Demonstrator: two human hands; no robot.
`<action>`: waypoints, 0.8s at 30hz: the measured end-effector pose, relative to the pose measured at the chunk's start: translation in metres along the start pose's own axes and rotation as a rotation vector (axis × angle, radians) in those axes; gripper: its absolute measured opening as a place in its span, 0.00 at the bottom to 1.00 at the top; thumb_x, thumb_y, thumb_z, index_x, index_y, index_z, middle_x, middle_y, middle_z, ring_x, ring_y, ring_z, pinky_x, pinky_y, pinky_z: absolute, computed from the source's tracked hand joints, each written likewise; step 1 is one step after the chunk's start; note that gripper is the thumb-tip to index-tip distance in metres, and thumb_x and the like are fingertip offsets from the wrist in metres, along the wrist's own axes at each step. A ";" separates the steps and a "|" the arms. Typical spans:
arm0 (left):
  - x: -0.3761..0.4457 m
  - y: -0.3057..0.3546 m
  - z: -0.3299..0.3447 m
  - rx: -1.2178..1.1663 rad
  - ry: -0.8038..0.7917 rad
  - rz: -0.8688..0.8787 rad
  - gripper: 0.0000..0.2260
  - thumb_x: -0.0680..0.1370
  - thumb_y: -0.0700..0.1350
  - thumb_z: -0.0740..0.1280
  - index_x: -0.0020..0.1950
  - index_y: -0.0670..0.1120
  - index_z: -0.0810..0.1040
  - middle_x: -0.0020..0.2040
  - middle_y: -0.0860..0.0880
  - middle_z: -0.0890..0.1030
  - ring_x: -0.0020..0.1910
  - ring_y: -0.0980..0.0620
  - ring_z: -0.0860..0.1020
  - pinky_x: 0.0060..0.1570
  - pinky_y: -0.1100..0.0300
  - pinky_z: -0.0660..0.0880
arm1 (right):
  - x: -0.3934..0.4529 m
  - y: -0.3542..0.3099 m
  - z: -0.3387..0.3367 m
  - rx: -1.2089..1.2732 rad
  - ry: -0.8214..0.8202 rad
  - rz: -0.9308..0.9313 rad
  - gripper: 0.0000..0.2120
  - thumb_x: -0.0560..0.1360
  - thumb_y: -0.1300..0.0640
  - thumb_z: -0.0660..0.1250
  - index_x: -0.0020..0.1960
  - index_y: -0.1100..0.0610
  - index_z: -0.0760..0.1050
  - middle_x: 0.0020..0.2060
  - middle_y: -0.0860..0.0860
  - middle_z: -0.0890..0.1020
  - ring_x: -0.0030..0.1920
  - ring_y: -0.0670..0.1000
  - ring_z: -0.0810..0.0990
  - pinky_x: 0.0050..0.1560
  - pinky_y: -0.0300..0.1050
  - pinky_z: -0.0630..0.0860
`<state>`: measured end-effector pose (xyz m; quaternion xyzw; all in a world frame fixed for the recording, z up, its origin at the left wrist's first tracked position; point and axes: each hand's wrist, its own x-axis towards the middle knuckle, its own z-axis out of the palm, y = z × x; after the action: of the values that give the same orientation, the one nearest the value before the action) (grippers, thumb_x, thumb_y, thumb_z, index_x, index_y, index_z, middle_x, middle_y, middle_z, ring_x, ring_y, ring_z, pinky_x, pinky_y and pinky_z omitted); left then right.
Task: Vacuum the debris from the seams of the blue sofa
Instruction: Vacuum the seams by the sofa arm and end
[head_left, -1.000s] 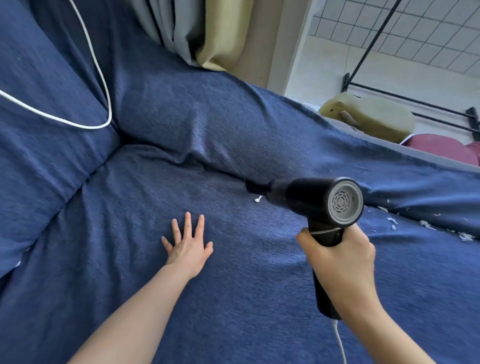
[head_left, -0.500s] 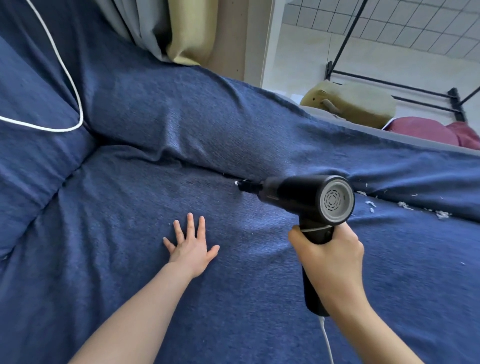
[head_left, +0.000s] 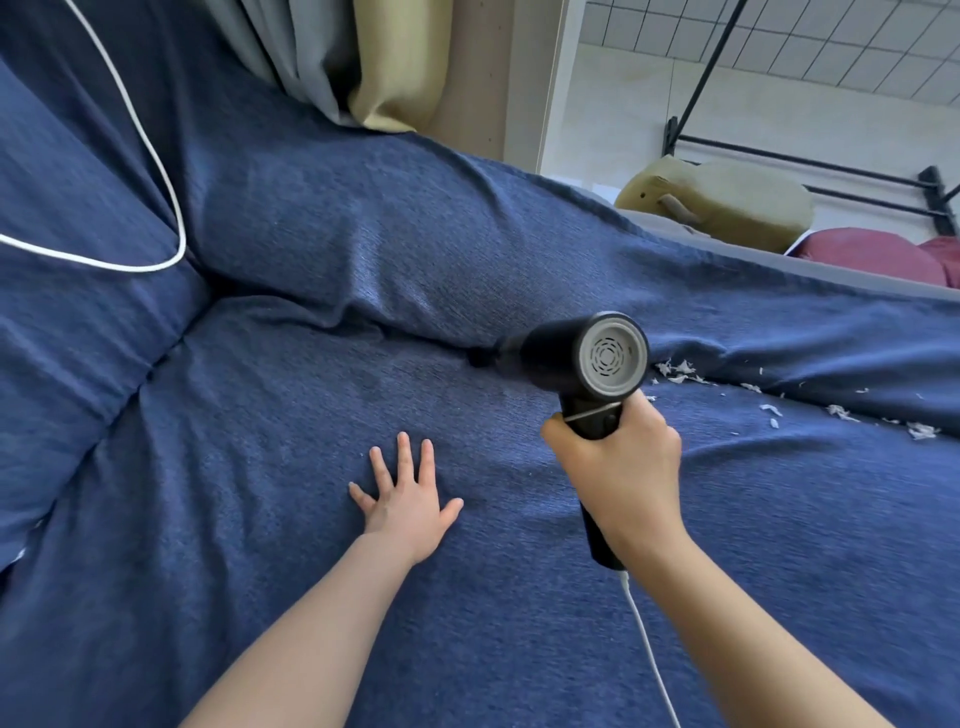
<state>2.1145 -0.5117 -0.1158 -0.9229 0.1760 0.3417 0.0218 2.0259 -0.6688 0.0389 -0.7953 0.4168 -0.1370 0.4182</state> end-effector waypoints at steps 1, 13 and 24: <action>0.000 0.000 0.000 0.002 0.000 0.002 0.38 0.80 0.65 0.52 0.78 0.50 0.34 0.77 0.47 0.30 0.75 0.36 0.33 0.70 0.29 0.46 | 0.002 -0.003 0.005 -0.009 -0.008 -0.004 0.12 0.68 0.51 0.73 0.41 0.54 0.71 0.32 0.48 0.78 0.40 0.57 0.76 0.42 0.49 0.71; -0.002 0.004 -0.002 0.003 -0.031 -0.025 0.37 0.80 0.64 0.52 0.78 0.49 0.33 0.77 0.46 0.29 0.75 0.36 0.33 0.70 0.29 0.46 | -0.006 0.008 -0.033 -0.097 0.010 -0.055 0.12 0.66 0.50 0.73 0.40 0.53 0.71 0.31 0.50 0.79 0.39 0.58 0.79 0.43 0.52 0.77; -0.011 0.019 0.010 -0.056 0.048 0.045 0.31 0.83 0.51 0.51 0.78 0.52 0.33 0.76 0.55 0.28 0.75 0.37 0.32 0.68 0.26 0.48 | -0.008 0.034 -0.051 0.005 0.050 0.027 0.11 0.67 0.52 0.73 0.39 0.53 0.72 0.30 0.49 0.78 0.38 0.52 0.77 0.40 0.49 0.72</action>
<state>2.0945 -0.5241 -0.1149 -0.9269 0.1874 0.3248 -0.0158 1.9735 -0.7013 0.0443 -0.7850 0.4375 -0.1520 0.4114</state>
